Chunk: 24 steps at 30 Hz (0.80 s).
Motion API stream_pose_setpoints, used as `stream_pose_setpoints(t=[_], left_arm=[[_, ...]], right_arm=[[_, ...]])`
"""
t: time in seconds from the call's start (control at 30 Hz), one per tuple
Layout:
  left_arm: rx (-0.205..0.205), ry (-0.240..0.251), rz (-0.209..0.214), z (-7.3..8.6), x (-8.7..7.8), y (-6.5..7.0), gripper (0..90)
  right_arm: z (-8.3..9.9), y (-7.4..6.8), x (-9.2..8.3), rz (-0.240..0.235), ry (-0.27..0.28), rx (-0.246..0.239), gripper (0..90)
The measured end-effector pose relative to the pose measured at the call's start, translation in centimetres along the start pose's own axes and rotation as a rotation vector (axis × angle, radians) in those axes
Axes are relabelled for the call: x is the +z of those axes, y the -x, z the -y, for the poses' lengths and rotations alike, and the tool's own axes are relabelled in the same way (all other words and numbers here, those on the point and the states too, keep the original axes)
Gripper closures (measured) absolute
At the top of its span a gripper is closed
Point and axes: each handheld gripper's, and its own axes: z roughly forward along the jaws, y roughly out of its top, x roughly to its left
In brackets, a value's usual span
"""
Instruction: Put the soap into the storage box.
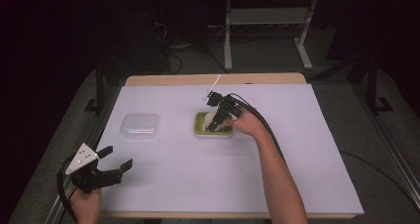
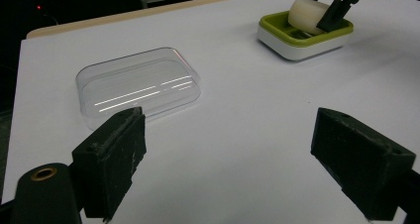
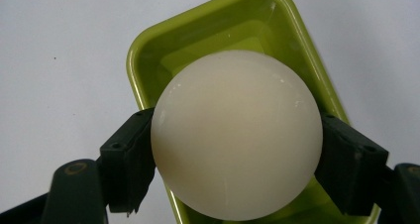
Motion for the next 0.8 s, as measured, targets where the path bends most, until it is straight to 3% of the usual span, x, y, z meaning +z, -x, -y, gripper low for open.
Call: stream_pose_setpoints(t=[0.8], left_arm=[[0.004, 0.003, 0.003, -0.02, 0.05, 0.07, 13.2]], right_arm=[[0.07, 0.29, 0.06, 0.001, -0.001, 0.013, 23.5]])
